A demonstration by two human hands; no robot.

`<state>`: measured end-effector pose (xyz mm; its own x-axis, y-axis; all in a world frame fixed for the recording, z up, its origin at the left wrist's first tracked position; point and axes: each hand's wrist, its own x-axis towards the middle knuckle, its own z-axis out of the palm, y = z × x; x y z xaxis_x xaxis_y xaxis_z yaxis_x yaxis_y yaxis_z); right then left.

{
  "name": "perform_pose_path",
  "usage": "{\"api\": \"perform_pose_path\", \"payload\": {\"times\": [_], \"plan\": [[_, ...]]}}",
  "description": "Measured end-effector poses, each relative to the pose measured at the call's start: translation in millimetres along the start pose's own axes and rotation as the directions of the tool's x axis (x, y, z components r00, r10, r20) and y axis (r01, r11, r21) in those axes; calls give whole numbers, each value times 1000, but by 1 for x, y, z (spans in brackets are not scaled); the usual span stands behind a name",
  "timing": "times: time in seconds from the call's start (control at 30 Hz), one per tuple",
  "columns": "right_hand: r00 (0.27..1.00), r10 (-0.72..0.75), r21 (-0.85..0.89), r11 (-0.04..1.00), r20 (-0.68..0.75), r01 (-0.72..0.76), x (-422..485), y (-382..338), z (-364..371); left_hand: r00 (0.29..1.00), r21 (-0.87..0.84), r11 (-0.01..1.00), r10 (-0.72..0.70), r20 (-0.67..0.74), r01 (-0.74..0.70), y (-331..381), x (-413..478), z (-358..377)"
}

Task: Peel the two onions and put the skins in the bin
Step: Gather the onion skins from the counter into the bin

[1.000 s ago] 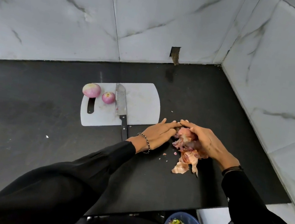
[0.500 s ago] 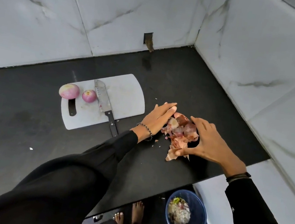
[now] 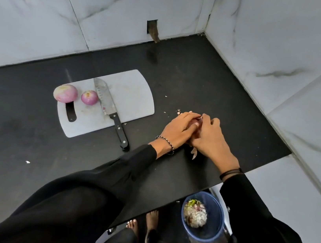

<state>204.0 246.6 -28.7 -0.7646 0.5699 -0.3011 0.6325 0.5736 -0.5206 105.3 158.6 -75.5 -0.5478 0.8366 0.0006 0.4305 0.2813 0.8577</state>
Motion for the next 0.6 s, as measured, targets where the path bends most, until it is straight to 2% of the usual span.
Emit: {"api": "perform_pose_path", "payload": {"times": [0.07, 0.2, 0.33, 0.43, 0.6], "plan": [[1000, 14, -30, 999, -7, -14, 2, -5, 1, 1000, -12, 1000, 7, -29, -7, 1, -2, 4], [997, -27, -35, 999, -73, 25, 7, -6, 4, 996, -162, 986, -40, -79, 27, 5, -7, 7], [982, -49, 92, 994, -180, 67, 3, -2, 10, 989, -223, 974, -74, -124, 45, 12, -9, 8], [969, -8, 233, 970, -245, 67, -4, 2, 14, 979, -291, 954, -126, -158, 75, 18, -12, 12], [957, 31, 320, 945, -287, 65, -11, 4, 12, 960, -429, 892, -231, -160, 143, 26, -12, 20]]}}
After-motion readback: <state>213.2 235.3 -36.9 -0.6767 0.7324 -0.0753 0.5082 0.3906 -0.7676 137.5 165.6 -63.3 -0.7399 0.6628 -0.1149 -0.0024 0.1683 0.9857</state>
